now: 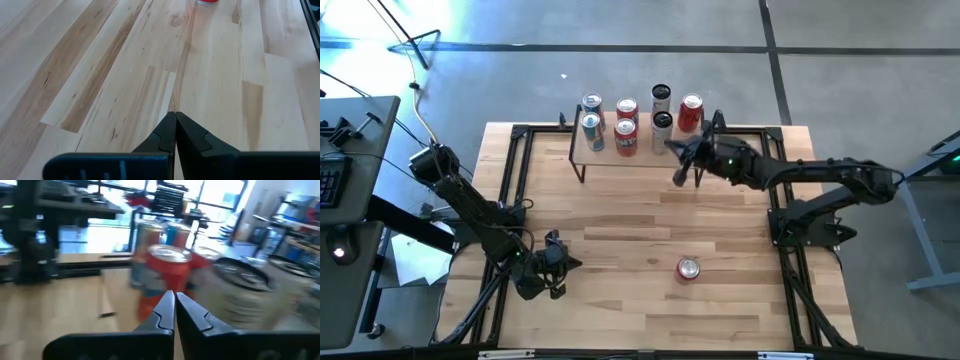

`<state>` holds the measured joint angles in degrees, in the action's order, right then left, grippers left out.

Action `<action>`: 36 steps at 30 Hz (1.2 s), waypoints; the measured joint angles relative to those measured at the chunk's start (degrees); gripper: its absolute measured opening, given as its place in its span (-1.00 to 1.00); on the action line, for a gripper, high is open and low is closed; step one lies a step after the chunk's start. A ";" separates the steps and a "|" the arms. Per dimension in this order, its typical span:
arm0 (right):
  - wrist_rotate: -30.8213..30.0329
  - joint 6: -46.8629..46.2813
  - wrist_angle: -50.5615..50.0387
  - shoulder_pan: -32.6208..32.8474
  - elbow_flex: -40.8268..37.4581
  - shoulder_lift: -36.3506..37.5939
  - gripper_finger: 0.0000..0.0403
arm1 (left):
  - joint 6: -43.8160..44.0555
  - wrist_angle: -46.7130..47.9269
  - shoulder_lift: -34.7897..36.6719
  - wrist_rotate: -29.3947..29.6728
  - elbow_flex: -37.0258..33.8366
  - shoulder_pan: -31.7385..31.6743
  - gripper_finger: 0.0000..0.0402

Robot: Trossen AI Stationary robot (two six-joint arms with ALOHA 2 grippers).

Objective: Place canned beverage on shelf
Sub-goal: Put the white and yellow soda can on the shelf aligned with the other white and yellow soda can

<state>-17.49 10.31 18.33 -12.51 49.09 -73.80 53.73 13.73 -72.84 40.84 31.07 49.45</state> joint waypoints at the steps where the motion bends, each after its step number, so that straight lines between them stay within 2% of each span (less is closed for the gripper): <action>1: -0.22 0.00 -0.39 1.45 0.35 -0.22 -1.00 | -0.31 -0.01 0.00 0.00 0.00 0.00 -1.00; 4: -5.01 0.25 0.58 4.53 0.43 -1.02 -1.00 | -0.52 -0.02 0.00 0.00 0.00 -0.05 -1.00; 7: -9.68 0.66 1.25 4.07 0.43 -2.58 -1.00 | -0.47 -0.11 0.00 0.00 0.00 -0.31 -1.00; 13: -6.04 -1.34 5.40 0.17 0.44 -6.36 -1.00 | -0.47 -0.27 0.00 0.01 0.00 -0.31 -1.00; 17: -7.10 -1.89 5.57 -0.79 0.43 -7.25 -1.00 | -0.47 -0.26 0.00 0.02 0.00 -0.31 -1.00; 26: -24.28 -0.98 -0.18 1.88 0.40 -3.64 -1.00 | -0.91 -0.43 0.00 0.04 0.00 -0.31 -1.00; 32: -22.55 -1.32 0.15 -0.87 0.43 -2.71 -1.00 | -0.95 -0.74 0.00 0.07 0.00 -0.31 -1.00; 36: -13.31 -2.89 0.40 -5.28 0.43 -2.71 -1.00 | -0.95 -0.78 0.00 0.20 0.00 -0.31 -1.00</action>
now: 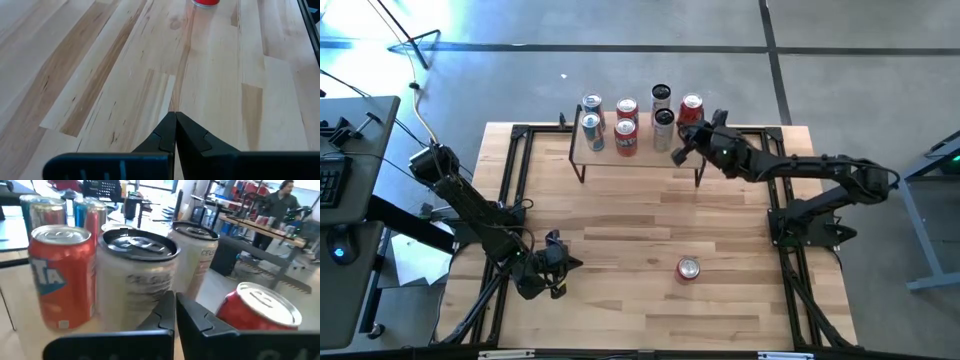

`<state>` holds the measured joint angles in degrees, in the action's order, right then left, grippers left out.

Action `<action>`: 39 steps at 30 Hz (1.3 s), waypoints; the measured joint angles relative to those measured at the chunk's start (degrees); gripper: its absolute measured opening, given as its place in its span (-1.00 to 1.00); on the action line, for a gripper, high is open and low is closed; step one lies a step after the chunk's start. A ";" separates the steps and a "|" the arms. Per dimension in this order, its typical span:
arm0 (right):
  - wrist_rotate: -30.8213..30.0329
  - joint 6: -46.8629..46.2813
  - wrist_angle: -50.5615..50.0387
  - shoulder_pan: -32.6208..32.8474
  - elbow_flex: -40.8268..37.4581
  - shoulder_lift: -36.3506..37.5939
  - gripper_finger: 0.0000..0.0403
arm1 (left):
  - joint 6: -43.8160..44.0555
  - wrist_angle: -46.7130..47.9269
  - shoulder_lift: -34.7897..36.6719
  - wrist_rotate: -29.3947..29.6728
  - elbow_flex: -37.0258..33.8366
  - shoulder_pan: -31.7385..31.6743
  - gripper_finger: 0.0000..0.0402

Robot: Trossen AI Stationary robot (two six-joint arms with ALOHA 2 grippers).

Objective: Place canned beverage on shelf
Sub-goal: Put the white and yellow soda can on the shelf aligned with the other white and yellow soda can

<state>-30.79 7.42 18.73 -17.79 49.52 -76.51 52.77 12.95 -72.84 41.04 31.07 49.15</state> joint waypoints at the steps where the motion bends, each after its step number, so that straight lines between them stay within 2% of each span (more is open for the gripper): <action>1: 1.34 0.01 0.29 -0.94 0.00 0.00 -1.00 | 0.00 0.00 0.00 0.00 0.00 0.00 -1.00; 7: 14.12 0.16 3.00 -5.86 -0.02 0.00 -1.00 | -0.52 0.01 -0.01 0.07 0.00 0.00 -1.00; 9: 16.14 0.20 3.51 -6.75 -0.02 0.00 -1.00 | -0.53 0.02 0.00 0.09 0.00 0.00 -1.00; 16: 15.32 0.45 1.71 -5.28 -0.04 3.24 -1.00 | -0.44 0.00 0.00 0.09 0.00 0.00 -1.00; 21: 9.36 -1.15 -4.34 -3.04 -0.04 4.31 -1.00 | -0.44 0.02 0.00 0.09 0.00 0.00 -1.00; 25: 11.05 -3.86 -6.56 -2.13 -0.12 3.33 -1.00 | -0.44 -0.01 0.00 0.09 0.00 0.00 -1.00; 39: 12.21 -4.43 3.46 -5.54 -0.17 -4.26 -1.00 | -0.48 -0.46 0.00 0.09 0.00 0.00 -1.00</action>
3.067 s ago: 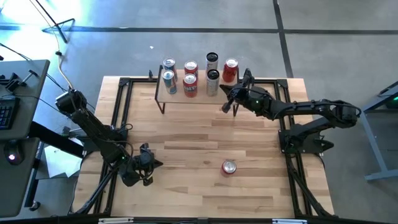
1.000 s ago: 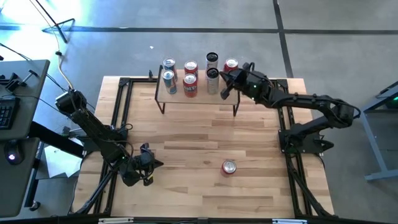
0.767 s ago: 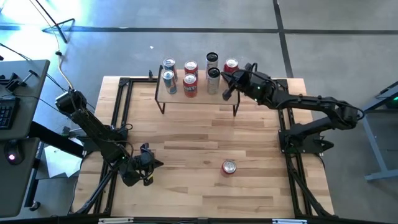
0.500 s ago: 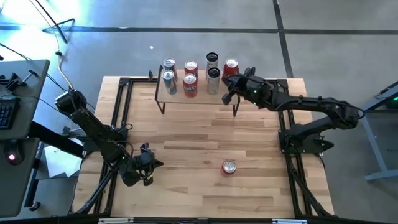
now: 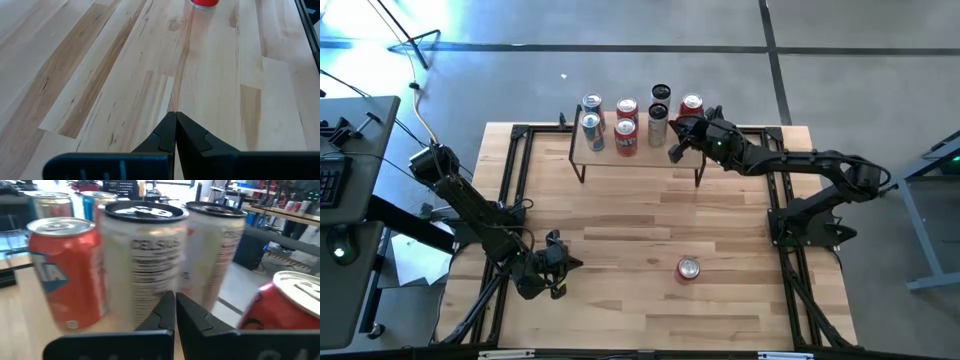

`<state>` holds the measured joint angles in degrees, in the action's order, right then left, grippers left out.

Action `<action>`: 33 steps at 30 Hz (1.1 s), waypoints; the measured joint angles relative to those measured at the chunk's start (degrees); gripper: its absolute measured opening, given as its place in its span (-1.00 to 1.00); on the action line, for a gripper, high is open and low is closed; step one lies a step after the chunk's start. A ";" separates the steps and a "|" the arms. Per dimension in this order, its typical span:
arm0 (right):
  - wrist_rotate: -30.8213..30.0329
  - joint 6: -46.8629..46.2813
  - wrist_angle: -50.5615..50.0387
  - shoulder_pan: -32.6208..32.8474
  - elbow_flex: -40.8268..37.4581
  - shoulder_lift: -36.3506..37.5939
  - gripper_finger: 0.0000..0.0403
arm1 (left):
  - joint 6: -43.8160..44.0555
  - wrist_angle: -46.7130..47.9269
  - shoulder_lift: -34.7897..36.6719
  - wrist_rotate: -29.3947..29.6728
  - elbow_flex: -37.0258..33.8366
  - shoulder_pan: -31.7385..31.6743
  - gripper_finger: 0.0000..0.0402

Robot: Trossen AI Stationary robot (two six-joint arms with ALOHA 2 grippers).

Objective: Place canned beverage on shelf
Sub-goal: Put the white and yellow soda can on the shelf aligned with the other white and yellow soda can

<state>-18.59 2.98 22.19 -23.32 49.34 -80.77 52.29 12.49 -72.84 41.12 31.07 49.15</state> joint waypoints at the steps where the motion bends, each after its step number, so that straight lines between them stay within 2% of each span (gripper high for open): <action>1: -0.02 0.06 0.03 -0.32 0.00 -0.04 -1.00 | 0.00 0.00 0.01 0.00 0.00 0.00 -1.00; 8: -0.92 3.27 0.15 0.20 0.51 4.17 -1.00 | 0.00 -0.17 0.01 0.00 0.00 0.00 -1.00; 11: 0.57 2.94 -3.58 1.96 2.62 5.83 -0.98 | -0.49 -0.33 0.00 0.00 0.00 0.00 -1.00; 13: 0.90 3.84 -7.85 3.64 4.58 5.87 -0.90 | -0.99 -0.43 0.01 -0.01 0.00 -0.09 -1.00; 16: 0.90 5.03 -10.11 5.96 7.21 4.55 -0.63 | -0.98 -0.48 0.01 -0.07 0.00 -0.59 -1.00; 21: -4.35 3.61 -9.83 7.46 10.28 2.81 0.05 | -0.98 -0.80 0.00 -0.53 0.00 -0.85 -1.00; 25: -5.01 -0.10 -8.56 6.56 11.68 1.30 0.53 | -1.53 -0.79 0.01 -0.61 0.00 -0.85 -1.00; 28: -5.01 -0.61 -8.02 5.94 12.50 -0.50 0.71 | -1.92 -0.79 0.00 -0.63 0.00 -0.85 -1.00; 33: -6.56 -0.13 -7.83 5.67 13.86 -3.84 0.76 | -1.86 -0.88 -0.01 -0.63 0.00 -0.85 -1.00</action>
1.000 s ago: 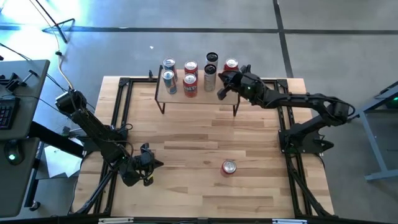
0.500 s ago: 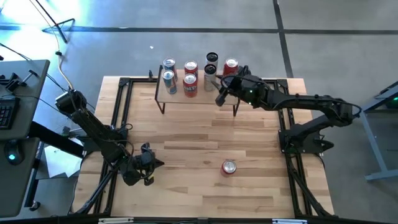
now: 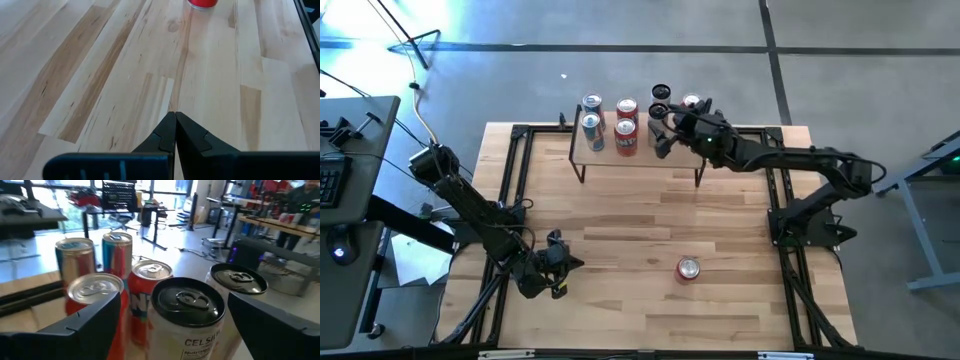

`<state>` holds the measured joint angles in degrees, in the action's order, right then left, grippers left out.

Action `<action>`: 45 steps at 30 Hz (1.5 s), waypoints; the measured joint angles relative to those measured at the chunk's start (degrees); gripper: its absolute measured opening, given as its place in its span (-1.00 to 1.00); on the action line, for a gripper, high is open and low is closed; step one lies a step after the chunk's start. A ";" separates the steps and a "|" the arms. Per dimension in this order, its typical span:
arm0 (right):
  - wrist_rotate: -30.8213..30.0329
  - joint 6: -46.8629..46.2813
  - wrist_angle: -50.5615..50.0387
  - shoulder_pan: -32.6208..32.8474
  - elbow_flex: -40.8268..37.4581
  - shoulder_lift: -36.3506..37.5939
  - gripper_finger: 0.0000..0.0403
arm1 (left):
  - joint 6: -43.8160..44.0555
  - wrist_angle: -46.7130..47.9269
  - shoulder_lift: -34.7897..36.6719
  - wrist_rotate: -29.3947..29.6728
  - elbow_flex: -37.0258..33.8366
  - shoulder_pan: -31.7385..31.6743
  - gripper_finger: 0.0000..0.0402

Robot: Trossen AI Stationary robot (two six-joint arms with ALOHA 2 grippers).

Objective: Place canned beverage on shelf
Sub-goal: Put the white and yellow soda can on the shelf aligned with the other white and yellow soda can

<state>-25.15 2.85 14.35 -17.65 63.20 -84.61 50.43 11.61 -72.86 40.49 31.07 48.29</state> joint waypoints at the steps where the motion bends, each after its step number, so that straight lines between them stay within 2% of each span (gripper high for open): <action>1: -0.91 0.46 0.01 0.00 0.32 -0.47 0.76 | 0.00 -0.02 0.02 0.00 0.00 0.00 -1.00; 12: -4.95 -0.88 -0.59 -0.78 0.74 -0.97 0.76 | 0.07 0.00 0.02 -0.02 0.00 0.00 -1.00; 24: 0.27 -2.90 -1.23 -2.68 0.74 -0.97 0.74 | 0.34 0.02 0.02 -0.02 0.00 0.00 -1.00; 40: 10.56 -3.88 -1.93 -5.08 0.74 -0.97 0.25 | 0.36 0.03 0.02 -0.02 0.00 0.00 -1.00; 45: 14.89 -3.91 -2.11 -7.03 0.76 -0.92 0.17 | 0.36 0.02 0.00 -0.02 0.00 0.00 -1.00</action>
<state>-10.25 -1.05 12.24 -24.68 63.96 -85.54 50.80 11.64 -72.85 40.47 31.07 48.29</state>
